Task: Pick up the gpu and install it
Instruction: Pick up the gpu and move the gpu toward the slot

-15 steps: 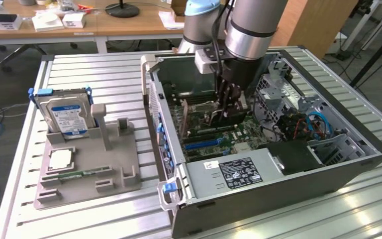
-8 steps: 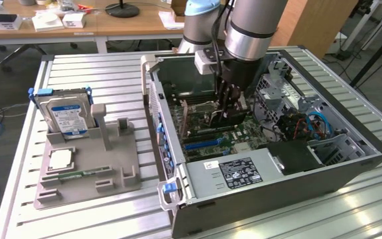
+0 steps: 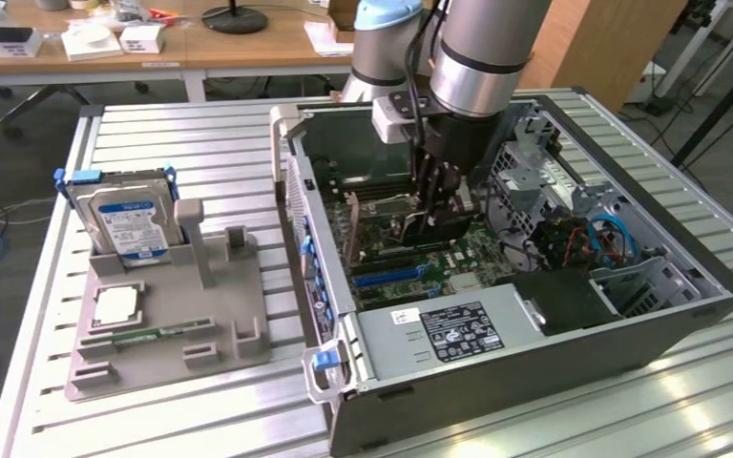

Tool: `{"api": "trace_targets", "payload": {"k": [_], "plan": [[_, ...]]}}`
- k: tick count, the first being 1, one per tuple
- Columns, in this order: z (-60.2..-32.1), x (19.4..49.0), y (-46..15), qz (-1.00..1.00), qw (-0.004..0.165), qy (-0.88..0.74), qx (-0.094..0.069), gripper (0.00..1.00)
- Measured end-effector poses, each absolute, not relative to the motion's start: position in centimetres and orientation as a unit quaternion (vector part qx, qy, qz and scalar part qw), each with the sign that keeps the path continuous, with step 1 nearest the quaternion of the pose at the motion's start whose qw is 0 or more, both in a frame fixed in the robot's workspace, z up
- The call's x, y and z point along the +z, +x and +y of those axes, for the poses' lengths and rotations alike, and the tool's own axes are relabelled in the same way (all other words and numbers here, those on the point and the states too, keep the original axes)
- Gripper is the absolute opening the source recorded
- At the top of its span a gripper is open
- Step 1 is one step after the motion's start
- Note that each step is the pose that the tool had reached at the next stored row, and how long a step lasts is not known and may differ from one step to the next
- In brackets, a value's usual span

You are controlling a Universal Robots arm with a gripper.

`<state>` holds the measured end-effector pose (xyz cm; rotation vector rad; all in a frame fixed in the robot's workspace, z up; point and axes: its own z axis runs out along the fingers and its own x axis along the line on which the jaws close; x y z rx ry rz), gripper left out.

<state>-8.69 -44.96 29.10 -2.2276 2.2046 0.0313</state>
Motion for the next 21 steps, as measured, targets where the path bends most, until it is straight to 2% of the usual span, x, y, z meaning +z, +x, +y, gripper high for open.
{"api": "trace_targets", "payload": {"k": [21], "plan": [[-45.77,28.80,-9.42,0.703,0.004,-0.711,0.010,0.26]]}}
